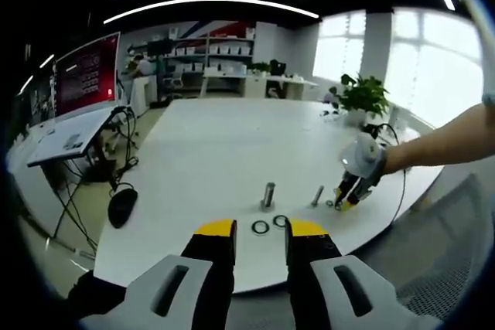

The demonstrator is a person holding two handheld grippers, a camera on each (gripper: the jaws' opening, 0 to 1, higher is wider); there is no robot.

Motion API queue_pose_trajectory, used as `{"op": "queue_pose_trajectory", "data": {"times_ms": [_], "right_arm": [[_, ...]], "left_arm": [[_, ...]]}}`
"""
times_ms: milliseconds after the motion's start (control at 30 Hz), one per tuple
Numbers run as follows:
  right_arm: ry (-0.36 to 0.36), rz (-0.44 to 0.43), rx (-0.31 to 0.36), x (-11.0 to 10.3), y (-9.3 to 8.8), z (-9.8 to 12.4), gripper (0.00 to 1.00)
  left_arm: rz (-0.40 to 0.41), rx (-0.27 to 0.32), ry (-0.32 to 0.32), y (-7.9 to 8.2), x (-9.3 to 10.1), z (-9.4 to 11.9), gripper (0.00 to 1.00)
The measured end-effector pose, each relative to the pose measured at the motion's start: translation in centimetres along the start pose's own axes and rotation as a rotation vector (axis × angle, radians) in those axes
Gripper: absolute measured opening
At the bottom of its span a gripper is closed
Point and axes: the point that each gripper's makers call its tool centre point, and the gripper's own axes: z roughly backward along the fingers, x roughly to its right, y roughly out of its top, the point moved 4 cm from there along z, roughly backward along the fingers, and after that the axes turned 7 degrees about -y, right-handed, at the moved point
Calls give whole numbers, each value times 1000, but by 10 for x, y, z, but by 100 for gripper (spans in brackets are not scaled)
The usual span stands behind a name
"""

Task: Place the washer onto the threaded stud by aligning its center hole with the stud, sliding it down to the base, and recovering from edge contact or off-axis alignment until the washer reaches the visible bottom stop.

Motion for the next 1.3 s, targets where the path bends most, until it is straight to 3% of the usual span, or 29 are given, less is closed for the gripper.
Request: {"op": "queue_pose_trajectory", "data": {"times_ms": [400,767,1300], "right_arm": [[-7,-41,-9,0,1,0,15],[3,-11,-29,1,2,0,15],[-21,-68,-43,0,3,0,15]], "left_arm": [[-1,1,0,1,0,0,23],[-1,0,0,0,0,0,23],[-4,1,-5,0,0,0,22]]}}
